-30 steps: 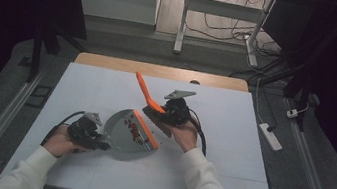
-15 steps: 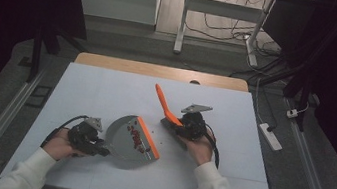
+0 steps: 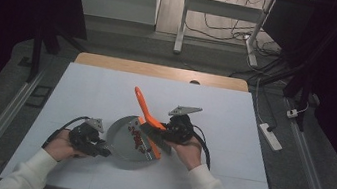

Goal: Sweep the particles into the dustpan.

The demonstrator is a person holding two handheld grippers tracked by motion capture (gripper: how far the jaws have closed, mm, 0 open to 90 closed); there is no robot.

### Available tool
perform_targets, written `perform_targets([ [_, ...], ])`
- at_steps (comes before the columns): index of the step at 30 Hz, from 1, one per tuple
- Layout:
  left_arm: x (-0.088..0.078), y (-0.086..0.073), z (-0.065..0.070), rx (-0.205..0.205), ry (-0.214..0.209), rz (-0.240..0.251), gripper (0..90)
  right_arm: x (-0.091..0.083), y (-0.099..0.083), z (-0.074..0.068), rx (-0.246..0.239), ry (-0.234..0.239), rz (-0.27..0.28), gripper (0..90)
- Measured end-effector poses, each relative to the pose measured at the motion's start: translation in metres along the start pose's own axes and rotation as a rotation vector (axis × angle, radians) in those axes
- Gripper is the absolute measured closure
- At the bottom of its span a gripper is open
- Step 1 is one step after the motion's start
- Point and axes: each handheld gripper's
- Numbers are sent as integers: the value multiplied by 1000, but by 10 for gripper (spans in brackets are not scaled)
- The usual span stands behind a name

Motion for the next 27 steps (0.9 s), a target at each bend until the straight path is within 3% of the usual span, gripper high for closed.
perform_targets([
  [4,0,0,1,2,3,-2,620,-16,-1,9,5,-77,27,700],
  [9,1,1,1,-2,1,-1,620,-20,-13,20,-17,-234,-21,700],
  [11,0,1,1,-3,1,-3,620,-13,-17,21,-29,-262,-49,700],
  [13,0,1,2,-5,1,-3,620,-9,-18,18,-22,-230,-43,700],
  [18,1,1,2,-4,2,-3,620,2,-18,-5,-66,-185,-80,700],
  [22,1,1,2,-1,2,-4,620,1,-15,-12,-27,-72,-60,701],
  [25,1,1,2,1,-2,-5,620,-5,-13,-17,-54,-81,-36,701],
  [27,1,1,2,3,-3,-7,620,-11,-13,-14,-47,-93,-20,700],
])
Point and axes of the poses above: each handheld gripper's, and its own axes: x roughly forward along the jaws, y roughly out of its top, z roughly to its right, and after that the axes turned 11 degrees about x, right-handed
